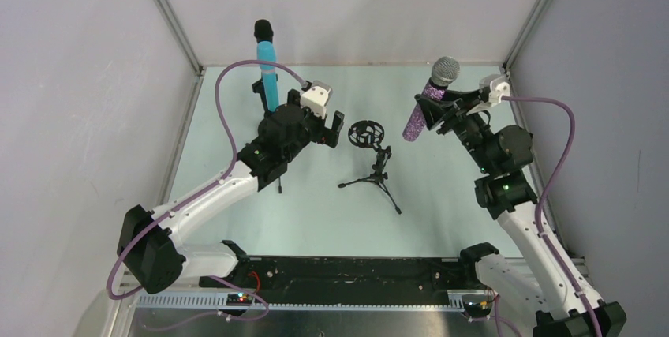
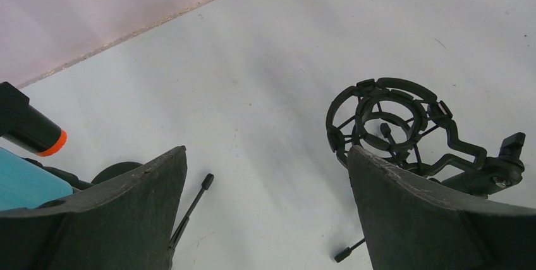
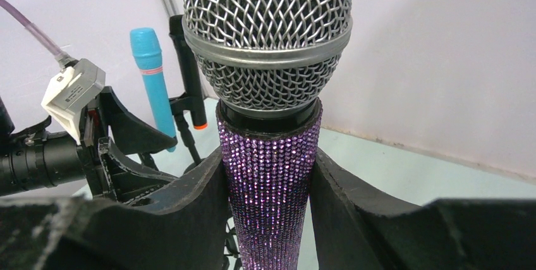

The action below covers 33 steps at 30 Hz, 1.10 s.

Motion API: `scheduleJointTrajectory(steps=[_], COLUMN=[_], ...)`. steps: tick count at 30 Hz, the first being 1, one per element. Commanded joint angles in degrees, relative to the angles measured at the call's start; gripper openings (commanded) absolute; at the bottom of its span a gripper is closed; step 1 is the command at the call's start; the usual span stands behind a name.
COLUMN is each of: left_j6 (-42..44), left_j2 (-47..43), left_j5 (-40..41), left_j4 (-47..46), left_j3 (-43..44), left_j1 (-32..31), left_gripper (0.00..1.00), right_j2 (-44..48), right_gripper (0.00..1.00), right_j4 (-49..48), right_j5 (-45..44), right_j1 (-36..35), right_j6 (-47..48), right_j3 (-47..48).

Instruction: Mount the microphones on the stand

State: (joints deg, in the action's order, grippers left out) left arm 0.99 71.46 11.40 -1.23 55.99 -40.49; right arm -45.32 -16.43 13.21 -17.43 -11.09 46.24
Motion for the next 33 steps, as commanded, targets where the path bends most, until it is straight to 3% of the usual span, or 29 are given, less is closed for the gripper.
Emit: scheduleJointTrajectory(steps=[1, 6, 11, 33], left_j6=[-0.53, -0.55, -0.56, -0.60], left_j2=[-1.59, -1.29, -1.18, -1.00], left_j5=[1.20, 1.39, 1.88, 3.10], left_j4=[-2.28, -2.28, -2.28, -2.28], left_j3=[-0.26, -0.28, -0.29, -0.42], left_j1=[-0.12, -0.16, -0.13, -0.11], left_gripper=[1.00, 1.00, 1.00, 1.00], right_j2=[-2.36, -4.54, -6.66, -20.21], right_gripper=[0.00, 0.00, 0.00, 0.00], right_j4=[-11.90, -15.40, -16.39, -20.78], right_j5=[5.22, 9.38, 9.96, 10.21], right_j1=[-1.12, -6.78, -10.50, -13.81], right_j6=[0.46, 13.94, 20.22, 8.57], right_j3=[0.86, 0.87, 1.19, 9.33])
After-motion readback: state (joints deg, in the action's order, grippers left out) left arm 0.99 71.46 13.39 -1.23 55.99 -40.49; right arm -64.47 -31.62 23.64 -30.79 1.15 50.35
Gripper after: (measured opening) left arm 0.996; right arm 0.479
